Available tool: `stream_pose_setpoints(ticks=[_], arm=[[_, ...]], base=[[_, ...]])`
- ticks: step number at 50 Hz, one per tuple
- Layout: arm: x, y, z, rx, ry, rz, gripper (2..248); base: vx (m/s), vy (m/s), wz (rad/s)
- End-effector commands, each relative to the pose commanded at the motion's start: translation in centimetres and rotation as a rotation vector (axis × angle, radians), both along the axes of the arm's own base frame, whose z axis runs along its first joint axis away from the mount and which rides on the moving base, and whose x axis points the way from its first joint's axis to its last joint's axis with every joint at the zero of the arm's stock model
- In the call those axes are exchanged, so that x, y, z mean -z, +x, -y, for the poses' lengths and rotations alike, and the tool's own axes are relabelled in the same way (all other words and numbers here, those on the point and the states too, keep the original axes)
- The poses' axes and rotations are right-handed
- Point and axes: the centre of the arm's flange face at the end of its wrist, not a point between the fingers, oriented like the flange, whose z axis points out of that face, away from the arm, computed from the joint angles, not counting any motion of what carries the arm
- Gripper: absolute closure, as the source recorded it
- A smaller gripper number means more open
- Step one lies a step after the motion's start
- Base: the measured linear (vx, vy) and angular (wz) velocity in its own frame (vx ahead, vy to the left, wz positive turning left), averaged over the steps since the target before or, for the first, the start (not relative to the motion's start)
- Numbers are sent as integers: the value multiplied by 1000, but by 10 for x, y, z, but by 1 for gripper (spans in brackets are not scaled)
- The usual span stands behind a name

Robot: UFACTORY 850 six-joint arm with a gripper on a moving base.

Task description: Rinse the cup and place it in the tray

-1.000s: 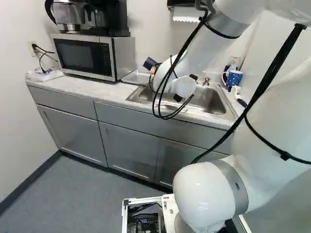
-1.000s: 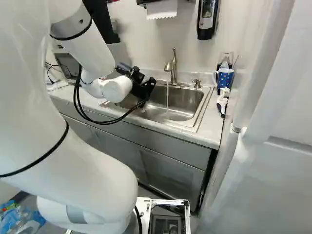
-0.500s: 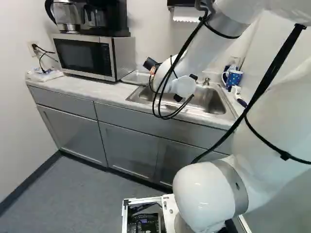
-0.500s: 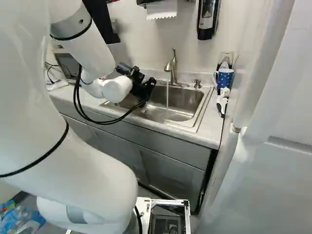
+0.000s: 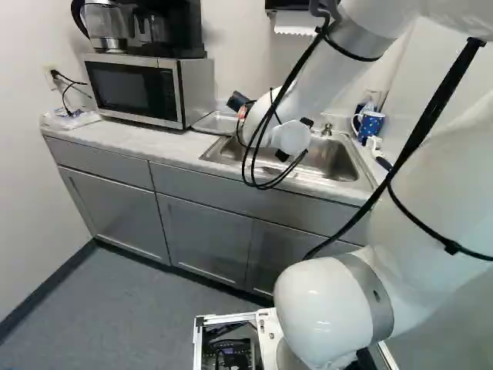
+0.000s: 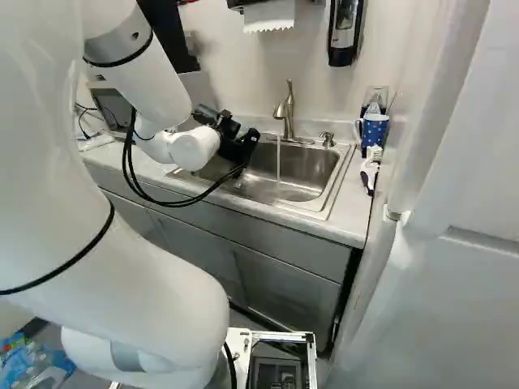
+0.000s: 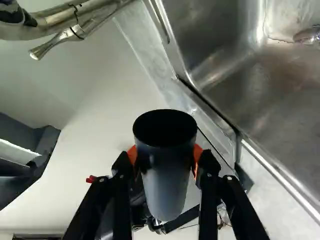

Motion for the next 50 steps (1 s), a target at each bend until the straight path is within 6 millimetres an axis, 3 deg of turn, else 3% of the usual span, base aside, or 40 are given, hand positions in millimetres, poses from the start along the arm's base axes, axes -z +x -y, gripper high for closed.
stream_pose_setpoints(ticks=[50], arm=[[0,0,0,-59,-513,49,127]], base=[[0,0,0]])
